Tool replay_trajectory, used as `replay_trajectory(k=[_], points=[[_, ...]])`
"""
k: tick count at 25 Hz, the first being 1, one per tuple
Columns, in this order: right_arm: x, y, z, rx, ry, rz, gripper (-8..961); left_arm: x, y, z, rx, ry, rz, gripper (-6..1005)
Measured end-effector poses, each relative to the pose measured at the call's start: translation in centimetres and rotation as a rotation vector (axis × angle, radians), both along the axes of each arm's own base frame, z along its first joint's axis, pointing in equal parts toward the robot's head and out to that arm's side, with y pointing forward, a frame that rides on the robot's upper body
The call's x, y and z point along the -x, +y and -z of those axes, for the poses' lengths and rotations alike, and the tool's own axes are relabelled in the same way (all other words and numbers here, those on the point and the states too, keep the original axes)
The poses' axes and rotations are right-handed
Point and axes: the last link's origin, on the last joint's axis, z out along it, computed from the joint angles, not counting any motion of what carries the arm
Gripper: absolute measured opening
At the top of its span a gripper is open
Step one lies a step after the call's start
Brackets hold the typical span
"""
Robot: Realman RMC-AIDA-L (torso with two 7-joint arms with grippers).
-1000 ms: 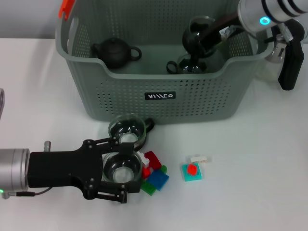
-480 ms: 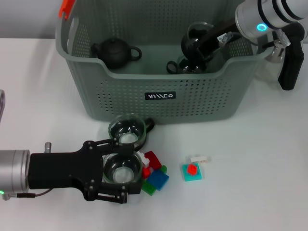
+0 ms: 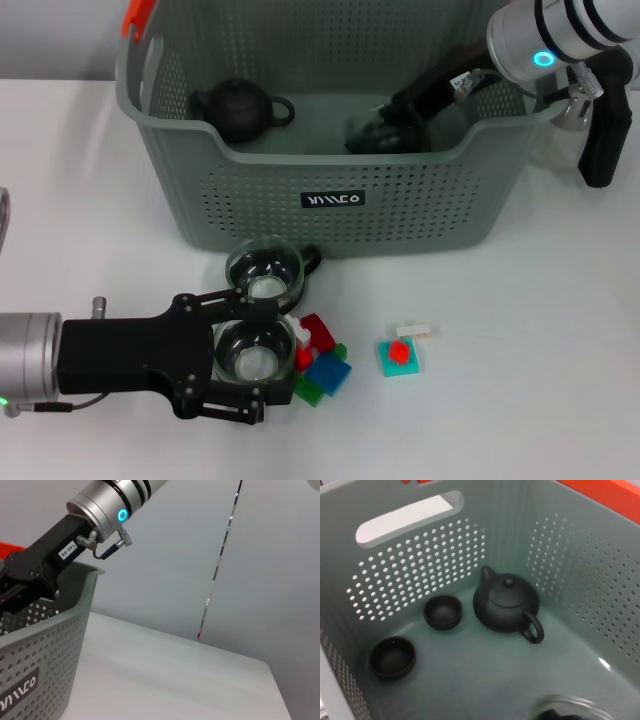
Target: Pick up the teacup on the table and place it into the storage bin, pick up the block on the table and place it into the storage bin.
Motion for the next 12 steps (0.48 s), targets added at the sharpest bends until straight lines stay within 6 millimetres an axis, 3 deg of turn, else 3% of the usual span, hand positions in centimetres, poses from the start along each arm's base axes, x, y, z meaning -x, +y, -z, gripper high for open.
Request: replay_trajectory(k=[1,6,12], points=[[-0.01,0.0,-0.01,0.0,0.0,0.0,81,0.0,0.0,0.0,0.0,0.0,0.0,866],[-0.03,0.01,-0.05,-0.001,-0.001,-0.001,284,0.01,-0.02,0.02,0.001,0.0,-0.001,865],[0.36,0.15,-0.36,-0.01,0.004,-0.014,361,0.05,-0.07,0.02,0.001,0.0,-0.002,865]])
